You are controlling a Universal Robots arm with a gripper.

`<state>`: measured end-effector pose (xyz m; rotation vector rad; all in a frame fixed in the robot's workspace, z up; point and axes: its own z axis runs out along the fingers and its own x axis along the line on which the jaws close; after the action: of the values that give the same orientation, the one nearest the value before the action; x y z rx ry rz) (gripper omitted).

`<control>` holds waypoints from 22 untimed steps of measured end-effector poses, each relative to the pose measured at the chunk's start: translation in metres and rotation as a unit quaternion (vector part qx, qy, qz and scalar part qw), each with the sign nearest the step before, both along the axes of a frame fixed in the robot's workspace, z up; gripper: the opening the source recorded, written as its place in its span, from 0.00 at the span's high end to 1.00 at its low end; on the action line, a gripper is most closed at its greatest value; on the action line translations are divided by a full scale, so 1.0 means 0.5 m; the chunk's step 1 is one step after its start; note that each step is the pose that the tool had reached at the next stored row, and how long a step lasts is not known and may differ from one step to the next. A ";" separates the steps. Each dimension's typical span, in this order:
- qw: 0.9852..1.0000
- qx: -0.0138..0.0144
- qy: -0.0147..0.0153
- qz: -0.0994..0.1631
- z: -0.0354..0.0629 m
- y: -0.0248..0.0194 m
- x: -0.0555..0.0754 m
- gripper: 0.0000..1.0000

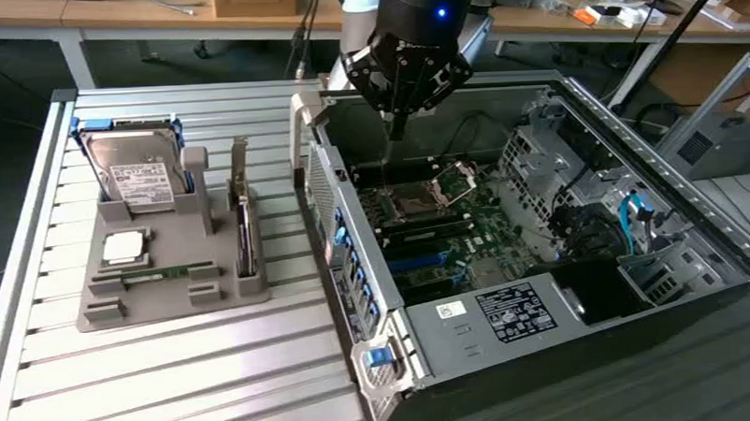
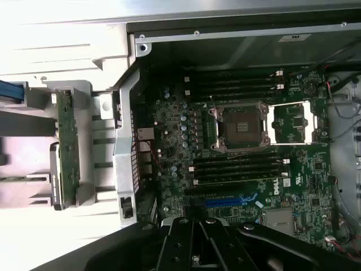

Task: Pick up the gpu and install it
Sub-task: 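Reach for the gpu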

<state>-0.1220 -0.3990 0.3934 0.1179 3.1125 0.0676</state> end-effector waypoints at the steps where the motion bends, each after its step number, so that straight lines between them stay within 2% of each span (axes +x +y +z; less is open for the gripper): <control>1: 1.000 0.000 0.000 0.000 0.000 0.0000 0.000 0.89; 22: 1.000 0.000 0.000 0.000 0.000 0.0000 -0.018 0.89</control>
<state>-0.1311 -0.3989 0.3934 0.1180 3.1125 0.0676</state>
